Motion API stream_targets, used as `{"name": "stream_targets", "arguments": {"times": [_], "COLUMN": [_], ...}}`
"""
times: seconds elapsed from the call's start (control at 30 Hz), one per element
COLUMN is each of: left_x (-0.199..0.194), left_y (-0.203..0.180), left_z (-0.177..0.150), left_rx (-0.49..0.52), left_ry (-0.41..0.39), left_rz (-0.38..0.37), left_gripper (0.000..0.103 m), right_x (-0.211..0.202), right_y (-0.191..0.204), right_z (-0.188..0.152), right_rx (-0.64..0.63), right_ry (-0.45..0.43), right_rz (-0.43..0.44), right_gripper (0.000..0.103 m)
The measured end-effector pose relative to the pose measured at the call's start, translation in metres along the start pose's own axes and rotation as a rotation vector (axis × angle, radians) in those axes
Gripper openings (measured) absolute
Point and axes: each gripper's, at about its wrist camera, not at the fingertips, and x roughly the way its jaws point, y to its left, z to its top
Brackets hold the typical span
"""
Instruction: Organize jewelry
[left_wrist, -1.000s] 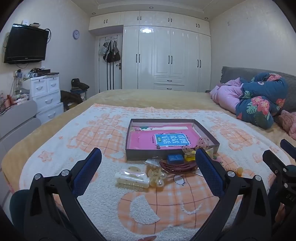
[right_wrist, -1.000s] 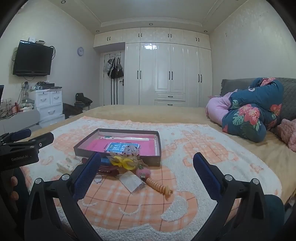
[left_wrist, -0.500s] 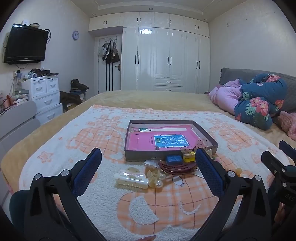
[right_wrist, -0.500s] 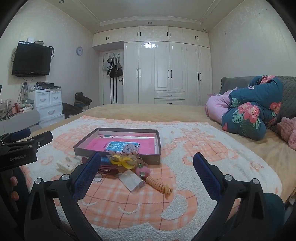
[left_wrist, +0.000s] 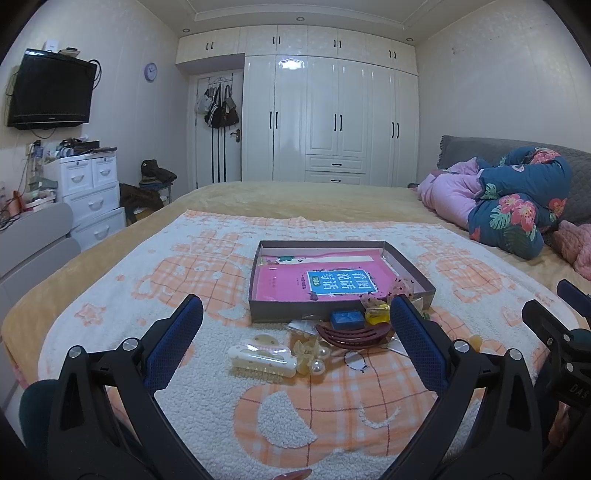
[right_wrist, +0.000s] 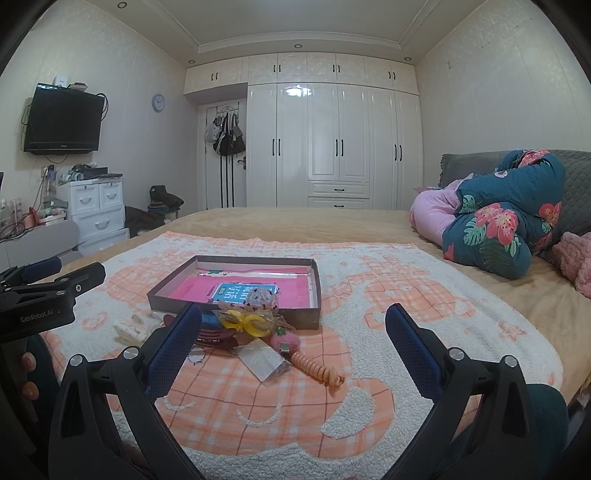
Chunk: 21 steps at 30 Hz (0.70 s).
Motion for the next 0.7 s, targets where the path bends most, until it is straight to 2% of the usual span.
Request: {"name": "stream_targets", "arguments": {"times": [0.7], "left_x": [-0.0012], "left_y": [-0.0017], "left_z": [0.0009], "left_rx": [0.001], "left_ry": [-0.004], "left_rz": [0.001], "left_gripper": [0.093], "right_x": [-0.0020], "right_y": [0.0010], "right_z": [0.0027], "right_rx": [-0.001], "right_ry": [-0.009], "right_rz": [0.001], "right_gripper": [0.097]}}
